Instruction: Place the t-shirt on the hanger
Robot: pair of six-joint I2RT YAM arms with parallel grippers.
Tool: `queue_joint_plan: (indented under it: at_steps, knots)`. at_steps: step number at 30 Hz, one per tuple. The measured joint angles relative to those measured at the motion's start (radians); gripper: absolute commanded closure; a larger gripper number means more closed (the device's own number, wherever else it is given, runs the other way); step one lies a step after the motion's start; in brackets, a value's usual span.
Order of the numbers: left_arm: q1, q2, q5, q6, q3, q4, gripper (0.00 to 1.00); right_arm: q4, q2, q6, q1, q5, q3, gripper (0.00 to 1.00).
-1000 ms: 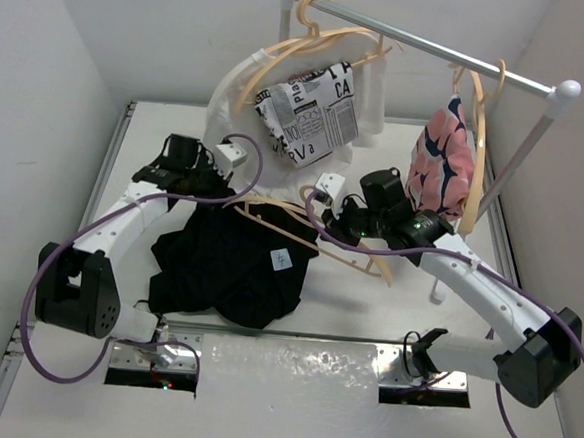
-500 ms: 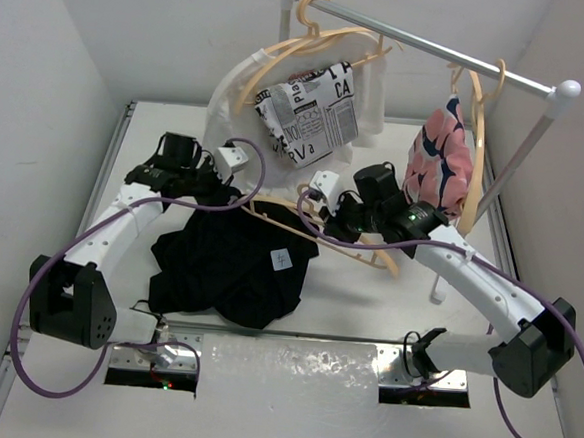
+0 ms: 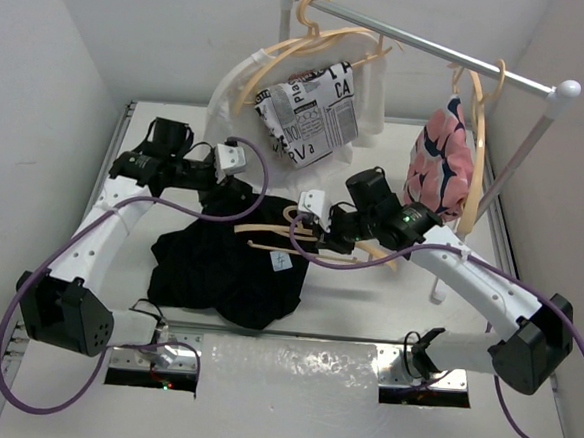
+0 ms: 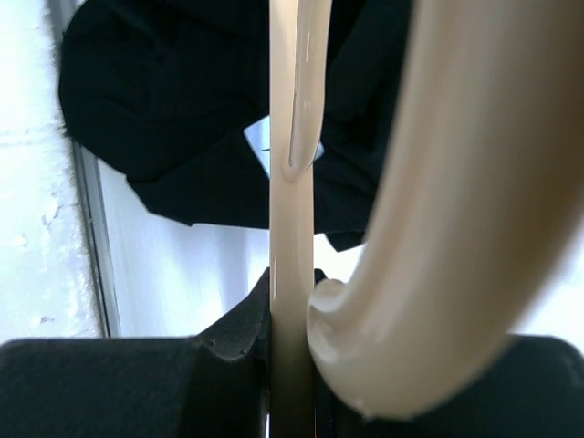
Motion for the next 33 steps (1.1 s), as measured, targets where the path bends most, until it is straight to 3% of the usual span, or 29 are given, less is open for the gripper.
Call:
queue_joint_plan:
  at_steps: [6, 14, 19, 21, 22, 24, 27, 30, 33]
  knots:
    - [-0.018, 0.0, 0.112, 0.08, 0.077, -0.092, 1.0, -0.024, 0.0, -0.04, 0.017, -0.026, 0.02, 1.0]
    - [-0.177, 0.015, 0.168, 0.116, 0.159, -0.161, 1.0, -0.014, 0.029, -0.045, 0.06, -0.039, 0.058, 1.0]
    - [-0.203, 0.053, 0.201, 0.109, 0.203, -0.173, 1.0, 0.06, 0.026, -0.035, 0.094, -0.022, 0.047, 1.0]
    - [-0.212, 0.061, 0.198, 0.106, 0.203, -0.174, 0.91, 0.132, 0.002, -0.021, 0.098, -0.011, -0.006, 1.0]
    - [-0.22, 0.064, 0.194, 0.103, 0.2, -0.171, 0.78, 0.166, -0.011, -0.008, 0.098, -0.006, -0.038, 1.0]
    - [-0.235, 0.064, 0.185, 0.095, 0.185, -0.16, 0.6, 0.237, -0.025, 0.018, 0.098, 0.007, -0.097, 1.0]
    - [-0.242, 0.064, 0.15, 0.079, 0.146, -0.145, 0.18, 0.377, -0.029, 0.058, 0.098, 0.018, -0.212, 1.0]
    - [-0.24, 0.064, 0.069, 0.013, 0.099, -0.12, 0.06, 0.489, -0.018, 0.103, 0.098, 0.027, -0.316, 1.0]
    - [-0.227, 0.058, -0.004, -0.068, 0.064, -0.068, 0.01, 0.59, 0.029, 0.147, 0.098, 0.036, -0.377, 1.0]
